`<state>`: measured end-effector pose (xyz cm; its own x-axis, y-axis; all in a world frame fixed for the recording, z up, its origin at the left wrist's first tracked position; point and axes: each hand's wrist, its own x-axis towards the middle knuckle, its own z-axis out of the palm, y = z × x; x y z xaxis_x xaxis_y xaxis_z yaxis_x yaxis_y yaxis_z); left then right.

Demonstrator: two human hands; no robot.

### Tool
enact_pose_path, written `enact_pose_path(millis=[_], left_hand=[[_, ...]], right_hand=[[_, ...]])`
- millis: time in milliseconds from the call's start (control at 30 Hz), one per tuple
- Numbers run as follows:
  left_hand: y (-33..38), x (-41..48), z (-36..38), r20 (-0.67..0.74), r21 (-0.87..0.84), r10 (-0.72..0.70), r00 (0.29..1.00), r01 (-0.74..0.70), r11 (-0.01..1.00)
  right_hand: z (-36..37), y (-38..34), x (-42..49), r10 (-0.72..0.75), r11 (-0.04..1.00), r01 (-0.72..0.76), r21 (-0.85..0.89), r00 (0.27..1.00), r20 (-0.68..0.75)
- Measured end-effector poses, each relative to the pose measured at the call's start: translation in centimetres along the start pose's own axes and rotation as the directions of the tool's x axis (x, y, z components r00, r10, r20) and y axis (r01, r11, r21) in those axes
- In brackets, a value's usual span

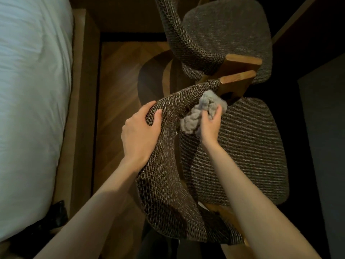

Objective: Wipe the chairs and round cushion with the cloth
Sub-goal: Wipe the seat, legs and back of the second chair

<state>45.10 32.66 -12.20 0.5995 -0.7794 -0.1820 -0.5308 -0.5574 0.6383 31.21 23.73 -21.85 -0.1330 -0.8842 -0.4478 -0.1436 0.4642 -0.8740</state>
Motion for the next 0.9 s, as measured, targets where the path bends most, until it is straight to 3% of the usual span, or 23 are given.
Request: enact_pose_path(millis=[100, 200, 300, 433, 567, 600, 700, 733, 900], left_hand=[[-0.2, 0.2, 0.1, -0.022, 0.007, 0.005, 1.000, -0.005, 1.000], [-0.4, 0.3, 0.3, -0.025, 0.009, 0.003, 1.000, -0.003, 1.000], [-0.4, 0.4, 0.3, -0.036, 0.005, 0.003, 0.999, -0.003, 1.000], [-0.4, 0.4, 0.2, -0.042, 0.015, 0.017, 0.999, -0.017, 1.000], [-0.3, 0.3, 0.1, -0.045, 0.029, 0.016, 0.999, -0.015, 0.999], [-0.2, 0.3, 0.1, -0.047, 0.022, 0.008, 0.999, -0.007, 1.000], [-0.6, 0.3, 0.0, -0.037, -0.031, -0.012, 0.999, 0.011, 0.999], [-0.9, 0.4, 0.0, -0.022, -0.070, -0.020, 1.000, 0.019, 0.997], [-2.7, 0.5, -0.2, 0.187, -0.248, -0.057, 0.981, 0.103, 0.963]], right_hand=[[3.7, -0.2, 1.8, 0.051, 0.999, -0.051, -0.011, 0.998, 0.024], [5.1, 0.3, 1.0, 0.005, 0.999, -0.005, -0.039, 1.000, 0.000], [4.1, 1.6, -1.7, -0.028, 0.999, 0.035, -0.030, 0.977, 0.213], [1.4, 3.5, -6.9, 0.042, 0.979, 0.069, -0.191, 0.849, 0.526], [-2.3, 2.7, -8.9, 0.142, 0.968, 0.061, -0.245, 0.670, 0.729], [-2.8, 2.1, -8.9, 0.131, 0.971, 0.058, -0.231, 0.681, 0.720], [-2.6, -0.4, -6.8, -0.006, 0.999, 0.025, -0.036, 0.891, 0.454], [-2.0, -1.5, -5.6, -0.039, 0.999, 0.036, 0.016, 0.928, 0.372], [3.4, -3.8, -3.6, -0.070, 0.990, 0.108, -0.093, 0.936, 0.345]])
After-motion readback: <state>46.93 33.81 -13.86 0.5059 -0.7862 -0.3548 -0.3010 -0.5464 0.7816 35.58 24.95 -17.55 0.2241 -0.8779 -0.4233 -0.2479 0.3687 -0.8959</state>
